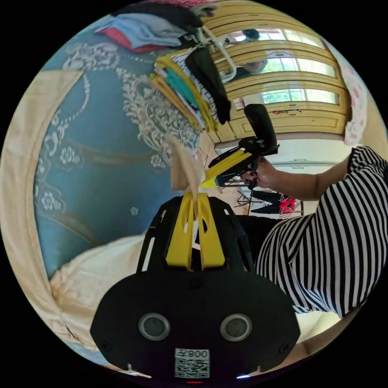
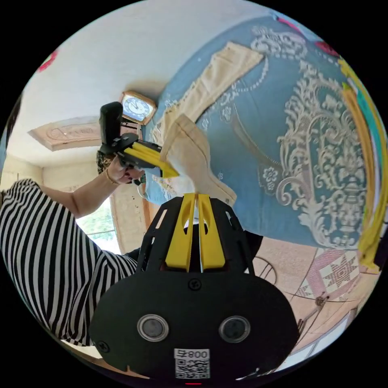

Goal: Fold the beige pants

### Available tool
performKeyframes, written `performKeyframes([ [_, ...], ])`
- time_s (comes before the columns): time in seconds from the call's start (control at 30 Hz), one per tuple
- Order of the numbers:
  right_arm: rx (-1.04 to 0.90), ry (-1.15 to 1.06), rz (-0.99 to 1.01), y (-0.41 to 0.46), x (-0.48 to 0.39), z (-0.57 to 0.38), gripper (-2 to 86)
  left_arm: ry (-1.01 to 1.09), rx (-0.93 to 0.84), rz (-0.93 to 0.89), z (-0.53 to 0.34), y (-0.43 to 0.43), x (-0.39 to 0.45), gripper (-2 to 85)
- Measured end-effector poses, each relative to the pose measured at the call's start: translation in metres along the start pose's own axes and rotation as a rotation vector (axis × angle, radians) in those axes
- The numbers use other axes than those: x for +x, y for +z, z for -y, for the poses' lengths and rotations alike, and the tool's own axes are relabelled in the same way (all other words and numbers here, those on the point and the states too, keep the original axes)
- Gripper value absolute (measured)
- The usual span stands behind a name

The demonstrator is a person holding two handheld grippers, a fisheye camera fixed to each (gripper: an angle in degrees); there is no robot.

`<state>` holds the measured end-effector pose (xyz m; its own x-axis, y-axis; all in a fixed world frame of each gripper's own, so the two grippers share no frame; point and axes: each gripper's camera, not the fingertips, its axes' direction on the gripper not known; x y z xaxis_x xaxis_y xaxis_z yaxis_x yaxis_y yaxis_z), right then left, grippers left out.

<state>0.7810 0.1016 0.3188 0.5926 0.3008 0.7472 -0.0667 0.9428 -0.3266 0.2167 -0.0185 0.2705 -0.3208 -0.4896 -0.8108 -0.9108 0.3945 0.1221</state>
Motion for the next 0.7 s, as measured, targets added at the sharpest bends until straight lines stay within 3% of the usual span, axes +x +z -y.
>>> performKeyframes([
  [0.17,0.070,0.117,-0.155,-0.014,0.026,-0.022,2.8,-0.019,-0.044,0.146,0.033,0.011,-0.030,1.2],
  [0.3,0.050,0.245,-0.059,0.003,0.075,-0.022,8.4,-0.170,-0.108,0.113,0.039,0.038,-0.074,1.3],
  [0.37,0.054,0.210,-0.064,0.007,0.078,-0.015,9.9,-0.168,-0.095,0.103,0.038,0.037,-0.072,1.3],
  [0.57,-0.175,0.057,-0.251,0.047,0.063,0.012,10.5,-0.146,-0.129,0.109,0.036,0.045,-0.058,1.4],
  [0.63,-0.211,-0.002,-0.445,0.057,0.047,0.012,7.4,-0.158,-0.130,0.108,0.035,0.046,-0.056,1.5],
  [0.7,-0.194,-0.017,-0.518,0.060,0.039,0.007,7.0,-0.160,-0.132,0.111,0.034,0.047,-0.053,1.5],
])
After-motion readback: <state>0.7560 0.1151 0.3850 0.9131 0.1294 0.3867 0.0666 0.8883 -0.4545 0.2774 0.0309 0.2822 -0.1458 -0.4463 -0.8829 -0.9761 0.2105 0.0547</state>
